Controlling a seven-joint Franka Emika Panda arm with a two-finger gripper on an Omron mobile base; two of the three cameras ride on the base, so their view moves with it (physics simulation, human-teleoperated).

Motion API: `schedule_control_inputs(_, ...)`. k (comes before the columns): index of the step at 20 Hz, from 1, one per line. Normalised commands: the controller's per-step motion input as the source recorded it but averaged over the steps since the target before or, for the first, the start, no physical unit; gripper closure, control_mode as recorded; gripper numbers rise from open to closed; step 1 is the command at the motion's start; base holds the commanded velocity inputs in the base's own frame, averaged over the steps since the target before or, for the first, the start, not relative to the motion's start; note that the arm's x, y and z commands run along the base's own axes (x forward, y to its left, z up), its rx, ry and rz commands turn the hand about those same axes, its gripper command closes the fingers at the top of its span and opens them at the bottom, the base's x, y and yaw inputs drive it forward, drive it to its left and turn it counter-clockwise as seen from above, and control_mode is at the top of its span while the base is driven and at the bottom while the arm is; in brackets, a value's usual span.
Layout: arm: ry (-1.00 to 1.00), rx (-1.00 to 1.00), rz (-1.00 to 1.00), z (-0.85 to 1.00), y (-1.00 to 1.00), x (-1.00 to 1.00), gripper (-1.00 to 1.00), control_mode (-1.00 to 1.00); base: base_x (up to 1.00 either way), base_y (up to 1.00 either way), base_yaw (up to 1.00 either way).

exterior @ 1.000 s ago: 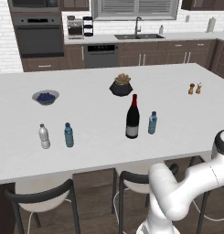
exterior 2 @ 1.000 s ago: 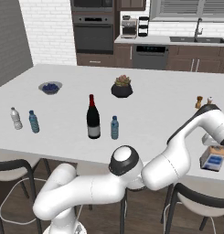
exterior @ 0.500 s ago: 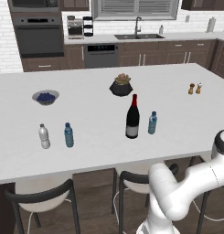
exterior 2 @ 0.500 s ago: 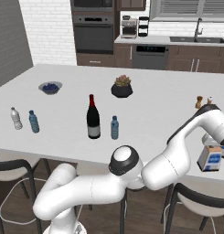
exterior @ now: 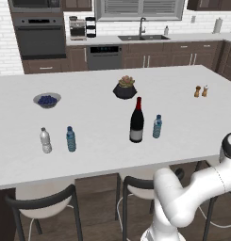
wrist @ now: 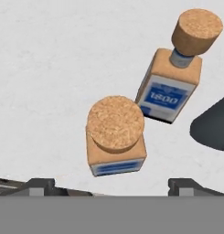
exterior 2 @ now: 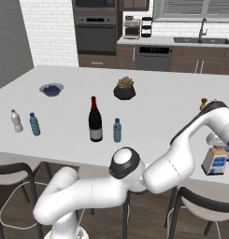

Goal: Move the plastic bottles in the middle to the plastics group, and the glass bottles in the middle to the glass group.

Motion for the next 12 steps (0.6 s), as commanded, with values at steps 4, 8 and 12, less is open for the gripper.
schedule_control_inputs(4,-0.03,-0.01,0.00,0.59,0.69,-0.52,-1.00,-1.00,0.00,0.00,0.00)
schedule_control_inputs(8,0.00,-0.05,0.00,0.50,0.89,-0.35,-1.00,-1.00,0.00,0.00,0.00)
schedule_control_inputs(12,0.01,-0.08,0.00,0.26,1.00,-0.28,-1.00,-1.00,0.00,0.00,0.00)
